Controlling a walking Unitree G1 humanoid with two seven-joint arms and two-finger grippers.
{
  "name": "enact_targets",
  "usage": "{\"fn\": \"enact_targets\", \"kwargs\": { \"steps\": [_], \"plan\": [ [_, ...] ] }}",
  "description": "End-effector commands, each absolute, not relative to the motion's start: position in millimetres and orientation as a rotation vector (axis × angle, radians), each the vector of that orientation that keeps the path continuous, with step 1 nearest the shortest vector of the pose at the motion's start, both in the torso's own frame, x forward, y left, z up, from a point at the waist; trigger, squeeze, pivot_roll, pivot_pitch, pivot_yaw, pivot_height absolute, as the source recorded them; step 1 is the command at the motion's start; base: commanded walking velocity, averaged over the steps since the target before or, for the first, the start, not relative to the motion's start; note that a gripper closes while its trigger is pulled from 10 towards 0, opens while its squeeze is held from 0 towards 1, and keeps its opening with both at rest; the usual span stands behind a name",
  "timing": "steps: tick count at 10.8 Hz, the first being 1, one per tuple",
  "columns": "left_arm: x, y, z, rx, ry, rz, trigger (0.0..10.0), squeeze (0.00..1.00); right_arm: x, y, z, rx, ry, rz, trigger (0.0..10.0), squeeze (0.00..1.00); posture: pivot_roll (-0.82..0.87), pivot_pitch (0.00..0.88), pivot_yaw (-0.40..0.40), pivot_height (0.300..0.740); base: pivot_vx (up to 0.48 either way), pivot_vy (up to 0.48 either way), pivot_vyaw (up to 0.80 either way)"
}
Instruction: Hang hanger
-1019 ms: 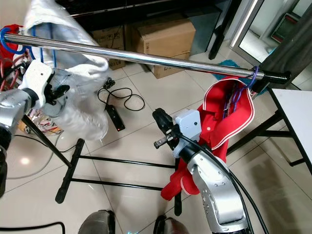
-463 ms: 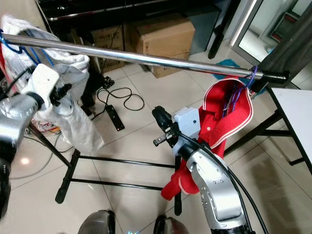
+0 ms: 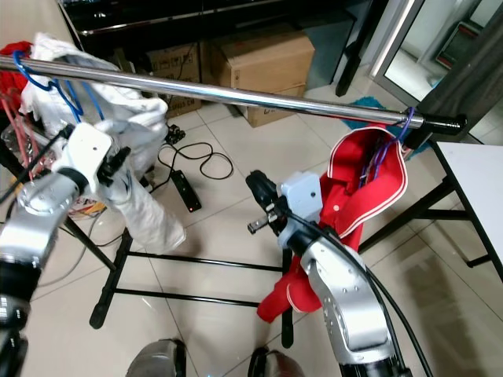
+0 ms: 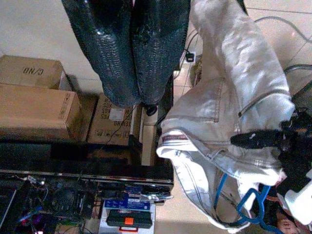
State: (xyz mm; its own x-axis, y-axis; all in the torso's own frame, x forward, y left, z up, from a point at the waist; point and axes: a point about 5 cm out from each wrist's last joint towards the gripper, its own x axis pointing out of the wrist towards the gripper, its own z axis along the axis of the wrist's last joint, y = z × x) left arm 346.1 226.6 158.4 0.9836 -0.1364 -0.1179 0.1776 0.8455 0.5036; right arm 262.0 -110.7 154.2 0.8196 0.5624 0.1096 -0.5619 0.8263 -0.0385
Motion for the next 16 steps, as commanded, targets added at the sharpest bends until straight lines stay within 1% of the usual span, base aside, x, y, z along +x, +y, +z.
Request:
{"fn": "enact_targets", "kwargs": {
  "steps": [1,4,6,8,9,11,12,13,16],
  "plan": [
    [343,224,158,0.501,0.074,-0.149,10.0,0.0,263,-114,155,-0.025,-0.133,0.594,10.0,0.0,0.2,0.088,-0.04,0.74,0.0,0.0,0.0],
    [335,224,157,0.46,0.069,-0.066,10.0,0.0,267,-115,158,-0.042,-0.147,0.603,10.0,0.0,0.21,0.07,-0.049,0.74,0.0,0.0,0.0],
    [331,228,169,0.483,-0.003,0.025,10.0,0.0,270,-114,160,-0.048,-0.157,0.613,10.0,0.0,0.22,0.065,-0.052,0.74,0.0,0.0,0.0],
    [327,229,180,0.508,-0.087,0.059,10.0,0.0,270,-112,160,-0.048,-0.161,0.62,10.0,0.0,0.22,0.064,-0.052,0.74,0.0,0.0,0.0],
    [324,227,182,0.49,-0.118,0.063,10.0,1.0,271,-111,160,-0.047,-0.162,0.622,10.0,0.0,0.22,0.064,-0.051,0.74,0.0,0.0,0.0],
    [321,223,183,0.513,-0.144,0.082,10.0,1.0,271,-112,159,-0.045,-0.163,0.621,10.0,0.0,0.22,0.064,-0.049,0.74,0.0,0.0,0.0],
    [321,222,183,0.53,-0.151,0.09,10.0,0.1,271,-112,160,-0.046,-0.164,0.62,10.0,0.0,0.22,0.064,-0.049,0.74,0.0,0.0,0.0],
    [320,221,183,0.543,-0.161,0.097,10.0,0.0,271,-113,160,-0.047,-0.164,0.618,10.0,0.0,0.21,0.062,-0.049,0.74,0.0,0.0,0.0],
    [317,209,181,0.548,-0.203,0.069,10.0,0.0,271,-113,158,-0.048,-0.163,0.612,10.0,0.0,0.21,0.059,-0.047,0.74,0.0,0.0,0.0]
  ]
}}
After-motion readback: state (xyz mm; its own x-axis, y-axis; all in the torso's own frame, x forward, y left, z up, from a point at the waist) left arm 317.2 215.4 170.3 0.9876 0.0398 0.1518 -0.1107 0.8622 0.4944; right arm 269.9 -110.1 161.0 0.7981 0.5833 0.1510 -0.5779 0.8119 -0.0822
